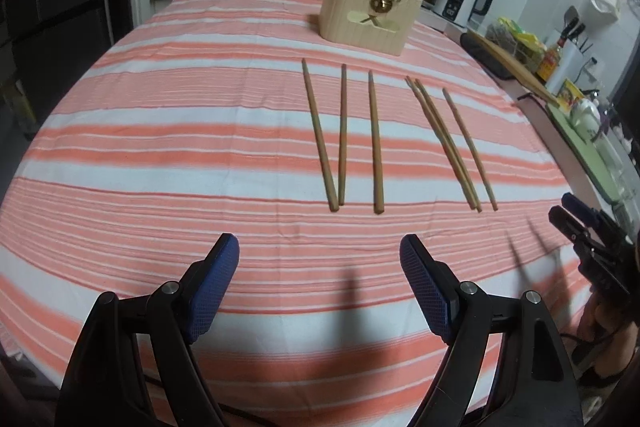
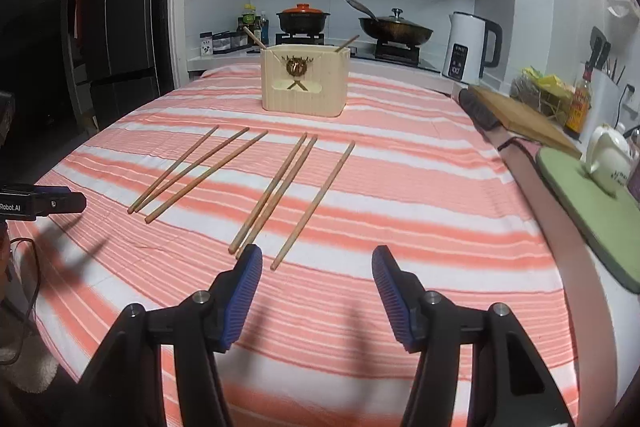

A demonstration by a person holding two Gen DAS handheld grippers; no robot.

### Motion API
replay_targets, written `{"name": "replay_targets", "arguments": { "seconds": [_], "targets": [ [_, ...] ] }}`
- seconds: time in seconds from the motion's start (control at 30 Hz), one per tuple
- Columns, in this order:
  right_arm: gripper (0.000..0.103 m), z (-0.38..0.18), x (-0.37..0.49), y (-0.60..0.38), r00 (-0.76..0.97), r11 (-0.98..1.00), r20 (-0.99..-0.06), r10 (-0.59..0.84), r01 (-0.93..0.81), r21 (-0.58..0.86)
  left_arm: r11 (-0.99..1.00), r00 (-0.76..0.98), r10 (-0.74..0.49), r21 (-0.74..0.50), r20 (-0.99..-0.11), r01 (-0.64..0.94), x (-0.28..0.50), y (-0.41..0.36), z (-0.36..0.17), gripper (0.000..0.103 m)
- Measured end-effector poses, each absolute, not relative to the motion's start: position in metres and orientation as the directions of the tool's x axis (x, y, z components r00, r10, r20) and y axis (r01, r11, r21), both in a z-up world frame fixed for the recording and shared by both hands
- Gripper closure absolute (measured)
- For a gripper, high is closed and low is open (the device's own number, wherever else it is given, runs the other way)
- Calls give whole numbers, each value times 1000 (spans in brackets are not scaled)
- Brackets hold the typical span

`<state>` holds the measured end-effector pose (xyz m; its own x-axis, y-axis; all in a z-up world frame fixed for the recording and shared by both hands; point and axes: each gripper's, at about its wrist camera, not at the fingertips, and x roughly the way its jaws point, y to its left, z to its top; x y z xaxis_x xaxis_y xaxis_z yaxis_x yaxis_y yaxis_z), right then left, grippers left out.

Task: Organize utensils
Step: 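Move both open tools back over the row of wooden chopsticks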

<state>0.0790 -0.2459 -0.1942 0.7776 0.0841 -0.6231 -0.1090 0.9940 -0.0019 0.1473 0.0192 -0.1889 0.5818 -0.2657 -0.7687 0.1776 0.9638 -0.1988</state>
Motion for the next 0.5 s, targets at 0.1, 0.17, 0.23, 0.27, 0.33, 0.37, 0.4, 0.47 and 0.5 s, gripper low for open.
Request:
{"name": "replay_targets", "arguments": {
  "seconds": [0.1,0.17,0.23,0.27,0.33,0.37,0.4,0.47,0.5],
  "targets": [
    [44,-199,77,-244,770,994,-631,93,-112,10,967,584,-254,-188,-771,172,151,18,-193,19],
    [44,-200,78,-242,769,993,-632,98,-115,14,969,586,-246,-187,-772,160,154,20,-195,19],
    [44,-201,80,-239,768,993,-632,104,-116,23,971,584,-238,-185,-776,150,158,22,-198,19],
    [44,-202,81,-238,768,993,-632,104,-116,22,973,584,-232,-180,-778,147,159,22,-200,19],
    [44,-206,82,-234,760,992,-642,104,-124,15,976,582,-218,-165,-783,143,161,22,-203,19],
    [44,-207,83,-233,755,992,-647,109,-128,18,976,580,-215,-161,-786,144,162,21,-205,19],
    [45,-209,84,-232,749,991,-653,115,-132,22,977,579,-212,-157,-787,145,163,21,-206,19],
    [45,-211,85,-230,741,991,-661,116,-135,22,978,579,-208,-150,-788,146,165,19,-207,19],
    [45,-212,85,-230,740,991,-663,115,-136,20,978,580,-205,-146,-788,147,167,19,-208,19]
  ]
}}
